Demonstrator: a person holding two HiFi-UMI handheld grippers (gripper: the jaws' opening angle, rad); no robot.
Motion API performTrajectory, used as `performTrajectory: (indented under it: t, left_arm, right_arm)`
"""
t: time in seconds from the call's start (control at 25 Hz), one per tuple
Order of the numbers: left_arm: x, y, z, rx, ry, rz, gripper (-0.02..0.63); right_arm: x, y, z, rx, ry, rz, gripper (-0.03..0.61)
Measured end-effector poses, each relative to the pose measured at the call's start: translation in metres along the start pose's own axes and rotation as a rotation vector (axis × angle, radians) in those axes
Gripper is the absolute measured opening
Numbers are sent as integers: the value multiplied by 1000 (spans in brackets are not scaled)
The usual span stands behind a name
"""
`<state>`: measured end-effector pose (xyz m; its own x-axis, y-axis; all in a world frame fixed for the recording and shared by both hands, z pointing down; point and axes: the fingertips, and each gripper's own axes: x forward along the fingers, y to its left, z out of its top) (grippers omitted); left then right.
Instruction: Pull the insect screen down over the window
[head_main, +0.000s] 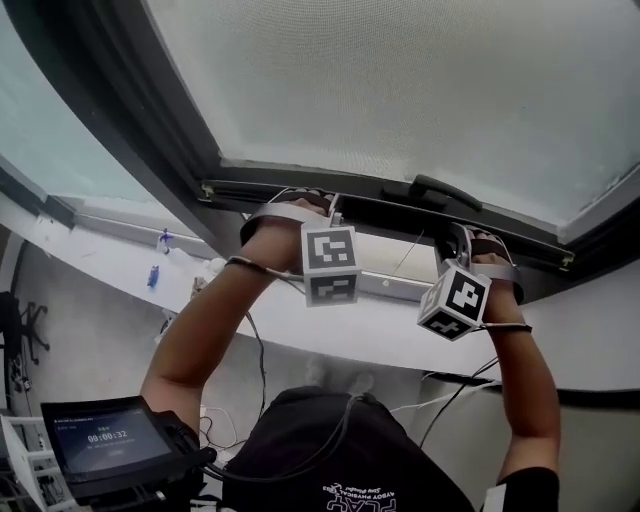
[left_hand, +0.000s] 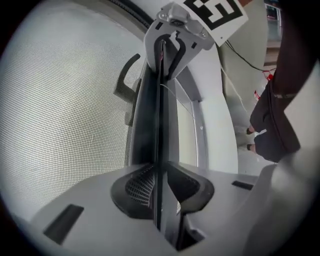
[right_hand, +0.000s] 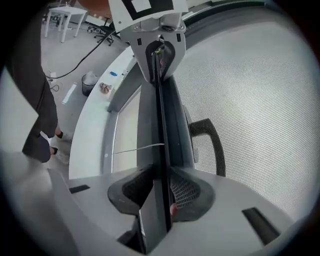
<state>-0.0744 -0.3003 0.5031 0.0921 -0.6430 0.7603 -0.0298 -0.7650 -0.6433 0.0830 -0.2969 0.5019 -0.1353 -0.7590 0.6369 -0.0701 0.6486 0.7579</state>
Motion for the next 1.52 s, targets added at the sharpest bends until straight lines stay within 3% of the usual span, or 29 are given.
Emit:
performTrajectory:
  t: [0.56,0.88,1.12,1.24,1.4,1.52]
  left_arm:
    - [3,3,-4,-20,-28,65,80]
    - [3,-3,-5,-101,-120,110,84]
    - [-18,-3,4,-186,-235,164,86]
    - [-36,-7,15,-345,-385,162,86]
    - [-60,5,27,-675,-664,145,86]
    - [-74,24,22,-879,-801,178,85]
  right_arm:
    - [6,-7,2,-1,-11,-96,109]
    - [10,6,3,3,-42,-109,144]
    - [0,4,0,26,-80,-142,147]
    - [-15,-3,9,139,-164,-173,147]
    - [-41,-18,23,419,-305,-211,147]
    - [-62,-33,32,624,-390,-260,146]
